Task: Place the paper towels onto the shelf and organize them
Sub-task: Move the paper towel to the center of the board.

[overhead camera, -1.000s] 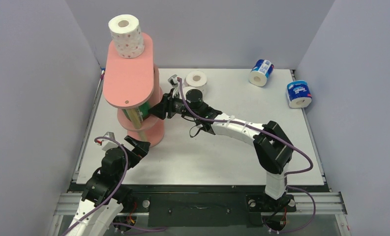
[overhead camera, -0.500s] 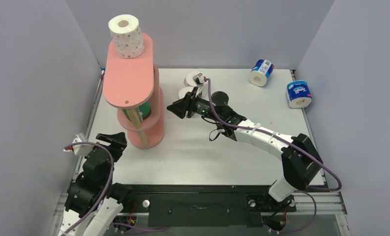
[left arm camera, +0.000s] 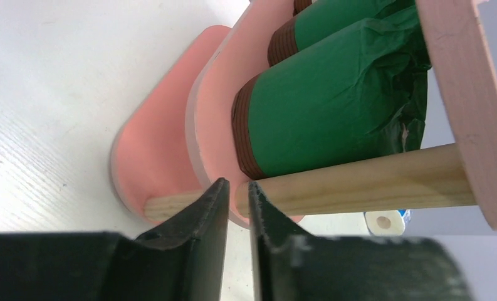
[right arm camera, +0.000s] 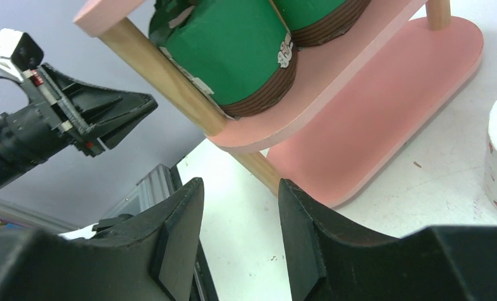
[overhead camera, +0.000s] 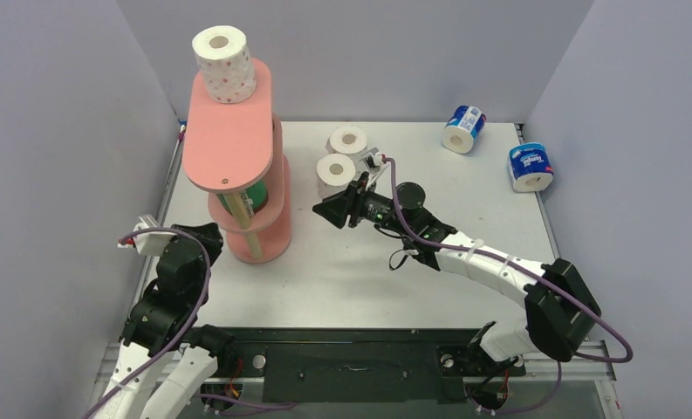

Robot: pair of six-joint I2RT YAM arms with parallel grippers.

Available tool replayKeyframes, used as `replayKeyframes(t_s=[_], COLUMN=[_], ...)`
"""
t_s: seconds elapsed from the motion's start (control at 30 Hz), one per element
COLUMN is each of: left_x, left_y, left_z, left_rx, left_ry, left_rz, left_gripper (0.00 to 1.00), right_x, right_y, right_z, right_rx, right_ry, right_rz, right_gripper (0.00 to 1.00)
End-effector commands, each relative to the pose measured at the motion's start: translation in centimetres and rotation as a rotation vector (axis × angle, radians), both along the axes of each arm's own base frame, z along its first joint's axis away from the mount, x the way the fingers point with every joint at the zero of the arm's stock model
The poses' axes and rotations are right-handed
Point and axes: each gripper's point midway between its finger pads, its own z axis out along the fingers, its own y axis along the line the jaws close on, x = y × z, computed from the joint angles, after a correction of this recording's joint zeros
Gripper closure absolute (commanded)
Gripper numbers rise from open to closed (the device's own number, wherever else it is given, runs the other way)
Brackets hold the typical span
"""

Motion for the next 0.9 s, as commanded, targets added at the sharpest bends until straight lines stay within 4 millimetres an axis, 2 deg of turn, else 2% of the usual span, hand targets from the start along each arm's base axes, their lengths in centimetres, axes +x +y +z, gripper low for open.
replayKeyframes(t_s=[0.0, 0.03, 0.1, 0.17, 0.23, 0.27, 0.3, 0.33, 0.37, 0.47, 0.67, 0.87], left_x=[0.7, 0.5, 0.2, -0.3, -0.7, -0.9, -1.1, -1.2, -1.3, -1.5, -1.8, -1.9], left_y=[0.2, 0.2, 0.0, -0.4, -0.8, -1.2, -1.4, -1.9, -2.1, -3.4, -4.8, -6.7], left_z=[4.2, 4.2, 3.8, 3.3, 2.4, 2.1, 1.3, 0.9, 0.2, -1.1, -2.7, -4.2], left_rx=[-0.013, 0.007, 0.038, 0.068, 0.096, 0.097, 0.111, 0.11, 0.117, 0.107, 0.122, 0.136], left_ry=[-0.11, -0.096, -0.071, -0.044, -0.003, 0.012, 0.046, 0.066, 0.096, 0.142, 0.193, 0.247], left_rz=[0.01, -0.006, -0.037, -0.081, -0.126, -0.152, -0.171, -0.201, -0.217, -0.288, -0.379, -0.487], left_gripper=[0.79, 0.76, 0.6, 0.5, 0.44, 0.43, 0.41, 0.4, 0.39, 0.38, 0.36, 0.35], right_x=[-1.0, -1.2, -1.4, -1.4, -1.5, -1.4, -1.5, -1.2, -1.1, -0.4, 0.7, 2.4], right_y=[-1.6, -2.0, -2.7, -3.4, -4.3, -4.9, -5.3, -6.0, -6.4, -8.1, -11.1, -15.7], right_z=[3.8, 3.9, 3.7, 3.0, 2.2, 2.1, 1.0, 1.1, -0.1, -1.8, -5.7, -8.7], right_rx=[0.095, 0.095, 0.071, 0.027, -0.013, -0.027, -0.053, -0.057, -0.085, -0.131, -0.207, -0.194], right_ry=[-0.076, -0.083, -0.087, -0.081, -0.076, -0.075, -0.055, -0.055, -0.028, 0.026, 0.168, 0.291], right_rz=[-0.022, -0.03, -0.049, -0.074, -0.105, -0.131, -0.144, -0.18, -0.196, -0.278, -0.417, -0.591], right_gripper=[0.57, 0.57, 0.57, 0.56, 0.53, 0.51, 0.49, 0.46, 0.44, 0.37, 0.27, 0.15])
